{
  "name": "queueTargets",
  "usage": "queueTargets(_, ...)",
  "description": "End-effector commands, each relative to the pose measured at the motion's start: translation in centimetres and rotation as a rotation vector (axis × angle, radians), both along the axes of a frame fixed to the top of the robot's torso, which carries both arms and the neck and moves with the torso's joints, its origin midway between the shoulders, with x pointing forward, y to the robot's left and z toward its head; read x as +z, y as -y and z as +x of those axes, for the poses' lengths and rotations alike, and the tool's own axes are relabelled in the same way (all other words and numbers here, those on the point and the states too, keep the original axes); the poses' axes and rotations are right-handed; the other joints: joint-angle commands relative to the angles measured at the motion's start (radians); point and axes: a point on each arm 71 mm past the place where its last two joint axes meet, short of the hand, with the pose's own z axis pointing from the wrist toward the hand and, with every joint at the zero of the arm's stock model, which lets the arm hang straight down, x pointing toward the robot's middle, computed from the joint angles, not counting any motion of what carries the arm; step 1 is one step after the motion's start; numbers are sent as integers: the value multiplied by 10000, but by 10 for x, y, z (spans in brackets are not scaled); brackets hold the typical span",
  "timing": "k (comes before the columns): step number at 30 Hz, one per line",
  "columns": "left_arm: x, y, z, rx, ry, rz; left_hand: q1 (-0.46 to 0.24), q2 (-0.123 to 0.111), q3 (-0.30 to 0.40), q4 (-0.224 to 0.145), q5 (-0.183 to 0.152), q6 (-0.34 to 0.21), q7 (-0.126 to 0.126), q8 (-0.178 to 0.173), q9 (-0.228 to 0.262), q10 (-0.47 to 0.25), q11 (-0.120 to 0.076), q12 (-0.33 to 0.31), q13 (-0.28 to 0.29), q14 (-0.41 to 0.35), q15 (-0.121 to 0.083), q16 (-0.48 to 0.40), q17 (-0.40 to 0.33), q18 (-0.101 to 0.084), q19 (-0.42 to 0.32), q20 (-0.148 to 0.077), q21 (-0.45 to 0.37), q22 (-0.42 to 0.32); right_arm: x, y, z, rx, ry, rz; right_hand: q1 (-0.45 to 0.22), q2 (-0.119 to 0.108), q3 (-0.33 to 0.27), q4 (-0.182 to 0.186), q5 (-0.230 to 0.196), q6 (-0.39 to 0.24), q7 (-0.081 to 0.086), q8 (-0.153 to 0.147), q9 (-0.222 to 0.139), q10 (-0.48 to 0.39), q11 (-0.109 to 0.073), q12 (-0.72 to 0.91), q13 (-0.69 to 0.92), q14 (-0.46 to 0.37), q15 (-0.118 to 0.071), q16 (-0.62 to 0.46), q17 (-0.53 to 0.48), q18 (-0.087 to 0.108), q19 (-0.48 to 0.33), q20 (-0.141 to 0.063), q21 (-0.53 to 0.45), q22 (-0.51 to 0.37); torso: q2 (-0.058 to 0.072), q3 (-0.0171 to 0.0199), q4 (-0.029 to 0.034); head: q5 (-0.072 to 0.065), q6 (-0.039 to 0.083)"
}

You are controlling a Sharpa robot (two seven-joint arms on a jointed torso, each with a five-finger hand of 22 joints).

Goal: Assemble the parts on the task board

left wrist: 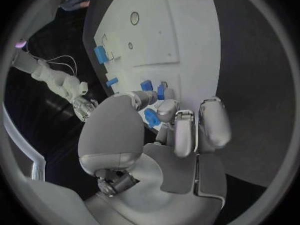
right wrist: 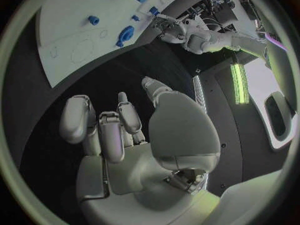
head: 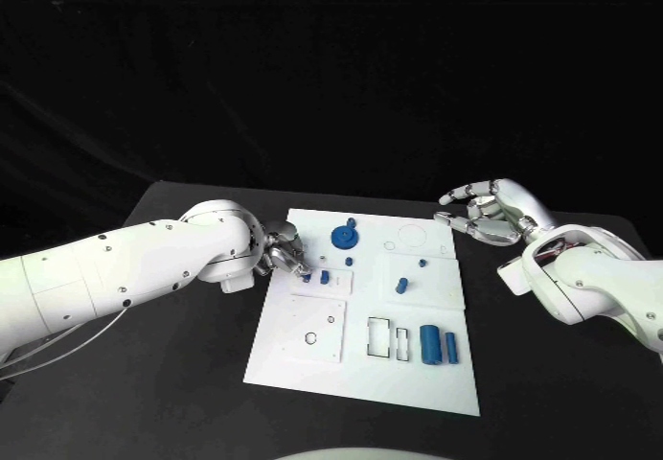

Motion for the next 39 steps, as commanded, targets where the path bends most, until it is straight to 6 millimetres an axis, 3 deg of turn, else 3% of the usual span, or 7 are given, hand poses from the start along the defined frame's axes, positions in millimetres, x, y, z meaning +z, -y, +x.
queueTargets(1, -2, 2, -2, -331, -125, 288, -120, -2, 2033, -1980, 64, 169, -81, 42, 15, 72, -25, 46, 21, 955, -67, 7, 2135, -165, 49, 1, 68, 30, -1, -1, 0, 119, -62, -44, -79, 60, -11, 53, 36, 10, -4, 65, 10, -12, -38, -23, -4, 568, -87, -46, 553, 140, -4, -51, -26, -9, -6, -2, -3, 4, -13)
queueTargets(33, -2, 2, -2, -388, 16, 593, -280, -31, 2162, -2115, 227, 213, -103, 101, 26, 168, -46, 159, 179, 950, -86, 0, 2114, -164, 50, -16, 72, 32, -1, 0, -1, 99, -56, -45, -87, 61, -31, 84, 67, 14, -6, 72, 16, -11, -40, -21, -7, 568, -88, -49, 551, 138, 2, -53, -26, -3, -6, 1, -1, 11, 30)
queueTargets(37, -2, 4, -4, -526, -103, 638, -391, -71, 2198, -2191, 342, 240, -117, 131, 29, 245, -58, 247, 312, 963, -96, 20, 2167, -169, 57, -25, 87, 59, -1, 0, -1, 97, -57, -46, -87, 61, -31, 84, 67, 14, -6, 72, 16, -11, -40, -21, -7, 568, -88, -49, 551, 138, 2, -53, -26, -3, -5, 2, -9, 7, 15)
queueTargets(39, -3, 5, -4, -592, -167, 652, -522, -136, 2174, -2264, 557, 289, -135, 163, 28, 345, -77, 356, 486, 972, -107, 34, 2206, -171, 60, -36, 94, 73, -1, 0, -1, 94, -58, -47, -87, 61, -31, 84, 67, 14, -6, 72, 16, -11, -40, -21, -7, 568, -88, -49, 551, 138, 2, -53, -26, -3, -5, 2, -9, 7, 15)
